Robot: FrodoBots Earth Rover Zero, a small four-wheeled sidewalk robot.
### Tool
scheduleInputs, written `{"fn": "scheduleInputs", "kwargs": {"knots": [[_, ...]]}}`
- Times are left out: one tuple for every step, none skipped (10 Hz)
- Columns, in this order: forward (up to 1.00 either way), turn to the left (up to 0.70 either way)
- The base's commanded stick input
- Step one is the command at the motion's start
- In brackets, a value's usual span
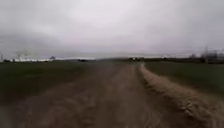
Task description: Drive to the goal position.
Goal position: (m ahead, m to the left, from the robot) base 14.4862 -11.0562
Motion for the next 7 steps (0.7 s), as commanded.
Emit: {"fn": "scheduleInputs", "kwargs": {"knots": [[0.85, 0.0], [0.85, 0.0], [0.85, 0.0], [0.85, 0.0], [0.85, 0.0], [0.85, 0.0], [0.85, -0.12]]}}
